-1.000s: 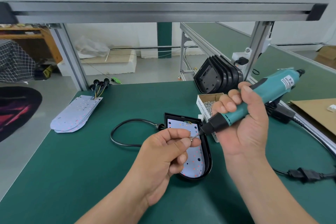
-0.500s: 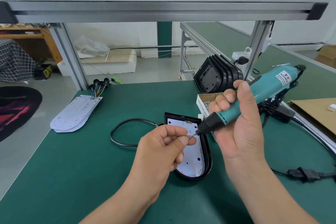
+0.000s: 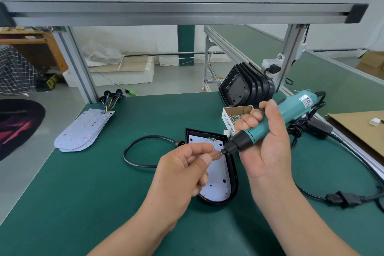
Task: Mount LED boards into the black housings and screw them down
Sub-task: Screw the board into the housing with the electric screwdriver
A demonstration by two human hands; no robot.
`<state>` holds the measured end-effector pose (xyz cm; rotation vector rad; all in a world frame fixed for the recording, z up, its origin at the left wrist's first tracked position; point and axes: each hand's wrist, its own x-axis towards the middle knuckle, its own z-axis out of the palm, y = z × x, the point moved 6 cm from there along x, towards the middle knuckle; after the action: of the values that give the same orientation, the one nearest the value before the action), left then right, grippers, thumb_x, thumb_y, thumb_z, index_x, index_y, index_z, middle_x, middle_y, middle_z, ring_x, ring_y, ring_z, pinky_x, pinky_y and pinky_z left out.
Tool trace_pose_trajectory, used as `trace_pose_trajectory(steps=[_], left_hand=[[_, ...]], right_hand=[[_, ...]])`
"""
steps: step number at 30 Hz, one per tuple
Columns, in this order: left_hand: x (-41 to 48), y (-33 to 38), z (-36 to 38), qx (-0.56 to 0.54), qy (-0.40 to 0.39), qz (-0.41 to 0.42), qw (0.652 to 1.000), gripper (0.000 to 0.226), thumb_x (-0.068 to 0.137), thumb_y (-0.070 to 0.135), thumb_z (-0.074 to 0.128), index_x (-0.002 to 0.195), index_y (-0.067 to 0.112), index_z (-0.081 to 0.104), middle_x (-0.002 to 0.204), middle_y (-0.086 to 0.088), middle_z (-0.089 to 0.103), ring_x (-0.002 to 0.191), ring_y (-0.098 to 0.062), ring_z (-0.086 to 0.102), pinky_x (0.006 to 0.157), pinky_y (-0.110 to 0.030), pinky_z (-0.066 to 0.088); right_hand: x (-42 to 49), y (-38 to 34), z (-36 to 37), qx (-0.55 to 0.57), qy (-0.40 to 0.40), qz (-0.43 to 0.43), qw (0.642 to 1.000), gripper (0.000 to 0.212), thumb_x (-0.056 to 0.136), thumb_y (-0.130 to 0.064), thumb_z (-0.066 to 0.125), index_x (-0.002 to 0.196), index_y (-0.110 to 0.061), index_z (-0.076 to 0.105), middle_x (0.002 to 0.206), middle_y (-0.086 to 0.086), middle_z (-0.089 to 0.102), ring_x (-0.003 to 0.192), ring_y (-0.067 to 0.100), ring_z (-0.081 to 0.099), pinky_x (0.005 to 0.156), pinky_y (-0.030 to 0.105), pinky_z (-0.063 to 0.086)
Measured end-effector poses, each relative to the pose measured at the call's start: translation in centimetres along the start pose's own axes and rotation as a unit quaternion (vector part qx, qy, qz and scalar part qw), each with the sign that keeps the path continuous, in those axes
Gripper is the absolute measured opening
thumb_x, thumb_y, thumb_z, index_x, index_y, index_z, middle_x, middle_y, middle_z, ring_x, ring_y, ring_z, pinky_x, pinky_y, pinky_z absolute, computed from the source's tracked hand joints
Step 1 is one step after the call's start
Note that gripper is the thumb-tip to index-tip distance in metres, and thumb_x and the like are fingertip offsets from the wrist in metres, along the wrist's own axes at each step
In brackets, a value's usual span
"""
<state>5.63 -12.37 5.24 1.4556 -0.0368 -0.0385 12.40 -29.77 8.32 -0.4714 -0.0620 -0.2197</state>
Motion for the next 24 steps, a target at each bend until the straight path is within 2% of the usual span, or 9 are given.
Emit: trace_pose_trajectory(steps=[3,6,9,12,14,16,18,21,24], left_hand=[[0.6,0.2,-0.9,0.011,0.034,0.028,0.999,0.037,0.108,0.01,0.057,0.096,0.038,0.078,0.098,0.0,0.081,0.054,-0.01,0.047,0.048,-0.019,0.039],[2.0,-0.1,-3.2,0.056,0.111,0.035,0.992,0.034,0.107,0.015,0.057,0.092,0.039,0.076,0.076,0.008,0.072,0.052,-0.01,0.04,0.049,-0.02,0.036],[3.3,-1.1,-4.9,0.126,0.147,0.003,0.981,0.012,0.097,0.041,0.062,0.091,0.038,0.072,0.061,0.016,0.053,0.052,-0.007,0.039,0.056,-0.029,0.036],[3.7,-2.4,-5.3,0.199,0.132,-0.042,0.97,0.048,0.075,0.075,0.064,0.104,0.038,0.065,0.064,0.021,0.056,0.055,0.001,0.049,0.063,-0.031,0.044],[3.9,-2.9,-4.9,0.253,0.094,-0.063,0.961,0.068,0.066,0.083,0.066,0.116,0.038,0.057,0.063,0.016,0.052,0.057,0.0,0.051,0.061,-0.03,0.043],[4.0,-3.2,-4.8,0.292,0.06,-0.073,0.952,0.071,0.065,0.079,0.066,0.121,0.037,0.055,0.055,0.015,0.045,0.052,-0.004,0.046,0.055,-0.027,0.038],[4.4,-3.3,-4.7,0.32,0.04,-0.07,0.944,0.057,0.069,0.068,0.066,0.114,0.034,0.06,0.051,0.015,0.043,0.048,-0.006,0.041,0.048,-0.024,0.034],[4.6,-3.4,-4.7,0.362,0.027,-0.056,0.93,0.038,0.074,0.046,0.063,0.099,0.017,0.066,0.052,0.013,0.038,0.049,-0.013,0.033,0.05,-0.029,0.03],[4.6,-3.4,-4.8,0.375,0.032,-0.054,0.925,0.032,0.076,0.039,0.063,0.092,0.011,0.063,0.051,0.013,0.037,0.048,-0.014,0.03,0.05,-0.029,0.027]], right_hand=[[0.1,-0.1,-0.2,-0.006,0.002,0.0,1.0,0.015,0.104,-0.023,0.063,0.091,-0.017,0.062,0.076,-0.004,0.049,0.06,0.009,0.047,0.06,0.022,0.045],[0.3,-0.1,-0.7,-0.031,0.012,0.004,0.999,0.013,0.102,-0.021,0.066,0.089,-0.019,0.061,0.073,-0.005,0.05,0.058,0.009,0.047,0.058,0.022,0.045],[0.7,0.3,-1.3,-0.059,0.018,0.018,0.998,0.012,0.1,-0.018,0.066,0.091,-0.019,0.058,0.071,-0.004,0.049,0.055,0.01,0.046,0.055,0.023,0.043],[1.0,0.8,-2.0,-0.097,0.018,0.034,0.995,0.011,0.099,-0.016,0.065,0.093,-0.02,0.056,0.069,-0.003,0.048,0.052,0.012,0.043,0.053,0.024,0.042],[1.2,1.1,-2.4,-0.117,0.01,0.039,0.992,0.01,0.098,-0.014,0.063,0.093,-0.02,0.057,0.067,-0.002,0.047,0.05,0.012,0.043,0.051,0.025,0.041],[1.2,1.6,-2.5,-0.132,-0.002,0.047,0.99,0.01,0.097,-0.012,0.061,0.093,-0.02,0.057,0.066,-0.002,0.046,0.049,0.012,0.043,0.05,0.024,0.041],[1.0,2.1,-2.5,-0.14,-0.015,0.058,0.988,0.011,0.097,-0.013,0.061,0.092,-0.022,0.058,0.065,-0.003,0.046,0.049,0.011,0.043,0.049,0.024,0.04],[0.7,2.6,-2.0,-0.149,-0.044,0.07,0.985,0.008,0.091,-0.016,0.065,0.091,-0.021,0.059,0.065,-0.002,0.045,0.05,0.012,0.042,0.049,0.024,0.038],[0.3,2.8,-1.4,-0.157,-0.075,0.075,0.982,0.01,0.089,-0.018,0.067,0.092,-0.02,0.057,0.066,-0.002,0.044,0.05,0.012,0.042,0.049,0.025,0.038]])
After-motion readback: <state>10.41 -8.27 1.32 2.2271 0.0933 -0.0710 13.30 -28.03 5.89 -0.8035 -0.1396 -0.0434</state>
